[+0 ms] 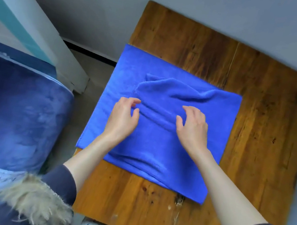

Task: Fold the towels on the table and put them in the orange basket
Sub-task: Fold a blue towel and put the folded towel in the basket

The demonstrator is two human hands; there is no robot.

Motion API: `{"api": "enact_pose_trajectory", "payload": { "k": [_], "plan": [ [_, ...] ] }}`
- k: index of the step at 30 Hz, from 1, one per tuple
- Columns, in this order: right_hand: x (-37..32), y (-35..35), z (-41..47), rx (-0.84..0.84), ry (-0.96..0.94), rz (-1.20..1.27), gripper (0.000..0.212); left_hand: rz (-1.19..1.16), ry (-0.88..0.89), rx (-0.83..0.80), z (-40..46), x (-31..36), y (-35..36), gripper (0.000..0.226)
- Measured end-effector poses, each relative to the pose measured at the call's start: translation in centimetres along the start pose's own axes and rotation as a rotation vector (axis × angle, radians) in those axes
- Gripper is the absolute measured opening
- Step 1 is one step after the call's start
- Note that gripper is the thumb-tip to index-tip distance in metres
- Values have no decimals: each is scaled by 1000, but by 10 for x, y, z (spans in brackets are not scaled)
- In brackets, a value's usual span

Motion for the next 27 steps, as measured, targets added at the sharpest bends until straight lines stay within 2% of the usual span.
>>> {"api": "enact_pose_trajectory", "payload": {
  "k": [2, 5, 8, 12, 18, 22, 27],
  "plan": [
    [19, -1, 15, 17, 10, -129, 54, 73, 107, -102, -9, 4, 22, 36],
    [43, 0, 31, -75, -11, -341, 70, 291, 174, -264, -21, 12, 50, 47],
    [60, 0, 37, -171, 18, -393, 75, 567, 176, -396, -24, 14, 70, 59],
    [69, -1, 32, -179, 61, -408, 74, 719, 192, -513, -24, 16, 85, 69],
    [105, -4, 9, -156, 191, -346, 72, 661, 238, -561, -12, 32, 101, 68],
    [146, -7, -17, -105, 304, -331, 65, 586, 329, -551, -3, 48, 119, 60],
    [176, -12, -47, -101, 346, -307, 56, 494, 348, -526, 0, 67, 149, 57]
  ]
}}
Point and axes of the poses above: each hand's wrist, its own z-axis towards the middle knuckle, its own y-axis out of the palm, x = y × z, the point moved 3 cm from there along z, towards the middle knuckle, and after that the axes turned 15 degrees about y, right-handed, at the moved point
